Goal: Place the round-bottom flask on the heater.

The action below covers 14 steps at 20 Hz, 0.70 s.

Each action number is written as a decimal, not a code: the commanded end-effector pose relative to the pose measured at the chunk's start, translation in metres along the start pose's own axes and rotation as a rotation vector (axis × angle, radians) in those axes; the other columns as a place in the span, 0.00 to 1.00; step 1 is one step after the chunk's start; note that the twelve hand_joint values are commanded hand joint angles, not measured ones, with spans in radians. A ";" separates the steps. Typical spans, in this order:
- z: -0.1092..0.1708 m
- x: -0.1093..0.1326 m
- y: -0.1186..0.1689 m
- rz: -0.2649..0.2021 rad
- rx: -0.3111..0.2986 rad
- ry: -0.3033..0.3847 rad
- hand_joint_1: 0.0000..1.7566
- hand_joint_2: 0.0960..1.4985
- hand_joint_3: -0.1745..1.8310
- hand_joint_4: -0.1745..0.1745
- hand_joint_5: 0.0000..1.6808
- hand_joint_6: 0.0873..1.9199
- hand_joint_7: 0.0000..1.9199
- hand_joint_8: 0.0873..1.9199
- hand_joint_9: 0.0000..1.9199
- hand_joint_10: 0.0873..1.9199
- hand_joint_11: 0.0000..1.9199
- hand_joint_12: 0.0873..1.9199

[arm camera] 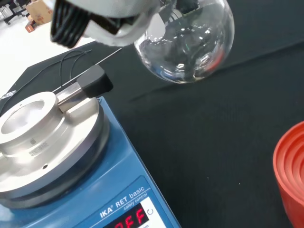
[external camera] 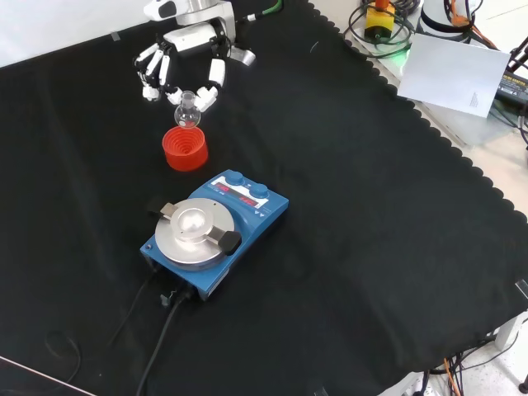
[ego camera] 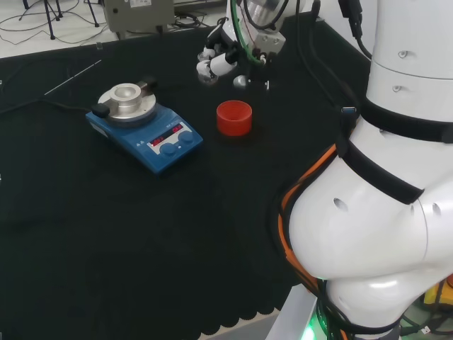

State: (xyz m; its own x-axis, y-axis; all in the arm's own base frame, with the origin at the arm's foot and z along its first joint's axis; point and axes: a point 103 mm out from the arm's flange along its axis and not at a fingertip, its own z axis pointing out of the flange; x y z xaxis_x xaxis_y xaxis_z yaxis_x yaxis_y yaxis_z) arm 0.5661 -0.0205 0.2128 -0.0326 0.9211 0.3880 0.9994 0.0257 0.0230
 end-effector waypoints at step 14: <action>0.019 0.116 0.044 -0.202 0.096 0.037 0.62 0.37 0.53 1.00 0.67 0.52 0.33 0.25 0.39 0.23 0.13 0.67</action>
State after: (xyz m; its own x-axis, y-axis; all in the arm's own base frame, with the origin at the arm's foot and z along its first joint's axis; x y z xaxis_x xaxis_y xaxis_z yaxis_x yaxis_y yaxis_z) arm 0.6063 0.0549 0.2457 -0.1521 0.9131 0.3783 0.9883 0.1450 0.0473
